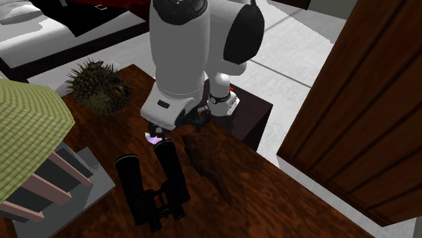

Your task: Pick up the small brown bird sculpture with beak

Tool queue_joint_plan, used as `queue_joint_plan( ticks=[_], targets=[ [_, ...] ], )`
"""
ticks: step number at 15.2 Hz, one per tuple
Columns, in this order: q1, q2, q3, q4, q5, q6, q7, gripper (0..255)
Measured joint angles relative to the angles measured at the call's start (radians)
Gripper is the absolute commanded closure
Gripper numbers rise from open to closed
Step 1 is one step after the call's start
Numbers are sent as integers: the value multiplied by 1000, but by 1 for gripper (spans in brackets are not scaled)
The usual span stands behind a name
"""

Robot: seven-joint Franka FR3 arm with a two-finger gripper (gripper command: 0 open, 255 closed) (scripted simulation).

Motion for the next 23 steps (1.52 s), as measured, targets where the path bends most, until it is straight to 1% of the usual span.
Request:
queue_joint_plan(
  ticks=[5, 7, 9, 15, 16, 23],
  targets=[
    [67, 142, 63, 150, -56, -30, -63, 0],
    [87, 170, 80, 174, -72, -32, -85, 0],
    [91, 181, 83, 167, -77, -16, -88, 0],
    [89, 177, 83, 94, -77, 52, -80, 0],
    [89, 177, 83, 91, -77, 55, -79, 255],
    [89, 176, 83, 88, -77, 58, -79, 255]
  ],
)
